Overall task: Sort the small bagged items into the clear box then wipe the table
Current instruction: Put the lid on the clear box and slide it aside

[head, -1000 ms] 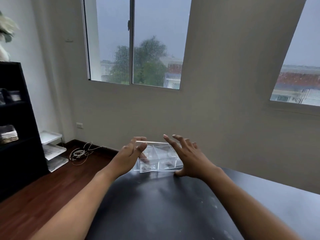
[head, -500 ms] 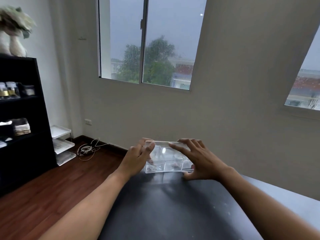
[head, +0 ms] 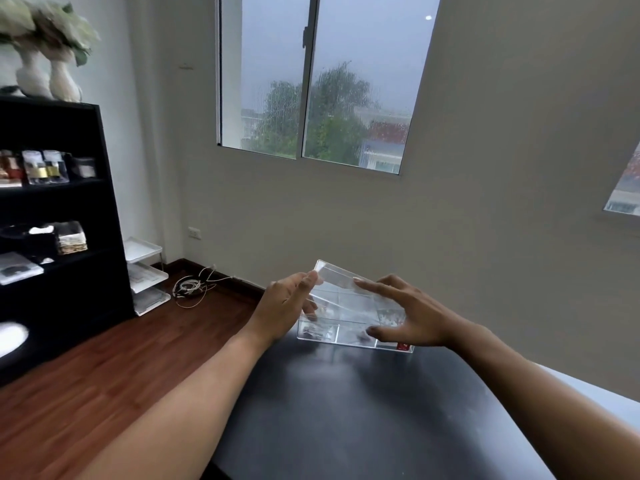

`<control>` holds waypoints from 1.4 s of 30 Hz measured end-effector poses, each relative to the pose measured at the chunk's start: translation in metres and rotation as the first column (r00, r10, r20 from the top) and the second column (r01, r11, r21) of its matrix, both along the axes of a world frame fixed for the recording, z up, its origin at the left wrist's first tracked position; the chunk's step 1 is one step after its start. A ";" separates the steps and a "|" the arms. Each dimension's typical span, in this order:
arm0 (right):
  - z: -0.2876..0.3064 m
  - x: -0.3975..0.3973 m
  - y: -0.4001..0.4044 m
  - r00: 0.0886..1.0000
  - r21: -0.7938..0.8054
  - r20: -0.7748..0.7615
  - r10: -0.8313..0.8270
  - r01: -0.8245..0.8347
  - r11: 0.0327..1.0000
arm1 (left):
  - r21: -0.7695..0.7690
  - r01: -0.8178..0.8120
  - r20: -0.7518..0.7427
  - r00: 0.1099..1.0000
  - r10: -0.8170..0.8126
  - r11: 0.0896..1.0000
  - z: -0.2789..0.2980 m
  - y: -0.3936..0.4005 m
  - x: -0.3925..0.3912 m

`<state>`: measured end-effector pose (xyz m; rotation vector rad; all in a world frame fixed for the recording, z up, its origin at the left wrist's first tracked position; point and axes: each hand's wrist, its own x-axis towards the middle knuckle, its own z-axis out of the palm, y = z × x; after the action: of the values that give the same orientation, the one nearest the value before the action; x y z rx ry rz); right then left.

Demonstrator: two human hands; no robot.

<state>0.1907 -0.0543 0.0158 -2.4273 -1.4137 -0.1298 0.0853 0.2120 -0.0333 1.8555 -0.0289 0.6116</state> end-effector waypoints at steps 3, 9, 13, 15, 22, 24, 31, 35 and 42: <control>0.001 0.000 0.000 1.000 -0.006 -0.006 0.009 -0.009 1.000 | 0.050 -0.035 0.013 0.999 0.035 0.998 -0.001 0.002 0.000; 0.007 -0.005 -0.003 0.998 -0.064 -0.057 -0.001 -0.002 0.998 | 0.328 -0.263 0.114 0.964 0.238 0.907 0.001 0.007 -0.002; 0.007 -0.011 -0.003 0.998 -0.116 -0.064 -0.015 0.007 0.993 | 0.287 -0.234 0.114 0.971 0.209 0.929 0.002 0.009 -0.004; 0.008 -0.014 -0.002 0.997 -0.132 -0.077 -0.029 0.019 0.991 | 0.285 -0.275 0.163 0.958 0.237 0.918 0.001 0.007 -0.003; 0.010 -0.020 0.007 0.994 -0.163 -0.069 -0.080 0.068 0.984 | 0.158 -0.416 0.205 0.901 0.382 0.896 -0.001 0.004 0.000; 0.011 -0.021 0.011 0.993 -0.166 -0.078 -0.086 0.073 0.983 | 0.145 -0.475 0.185 0.875 0.448 0.868 0.000 0.004 -0.003; 0.012 -0.022 0.029 0.991 -0.186 -0.086 -0.100 0.083 0.979 | 0.100 -0.526 0.164 0.846 0.507 0.845 0.001 0.011 -0.006; 0.014 -0.021 0.036 0.986 -0.239 -0.101 -0.129 0.102 0.966 | 0.124 -0.550 0.194 0.829 0.524 0.826 0.004 0.011 -0.010; 0.013 -0.022 0.041 0.981 -0.282 -0.091 -0.169 0.137 0.950 | 0.206 -0.579 0.256 0.810 0.527 0.789 0.006 0.013 -0.012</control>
<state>0.1685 -0.0135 0.0291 -2.7199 -1.2639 0.1791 0.0733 0.2251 -0.0274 2.0761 0.3433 1.2484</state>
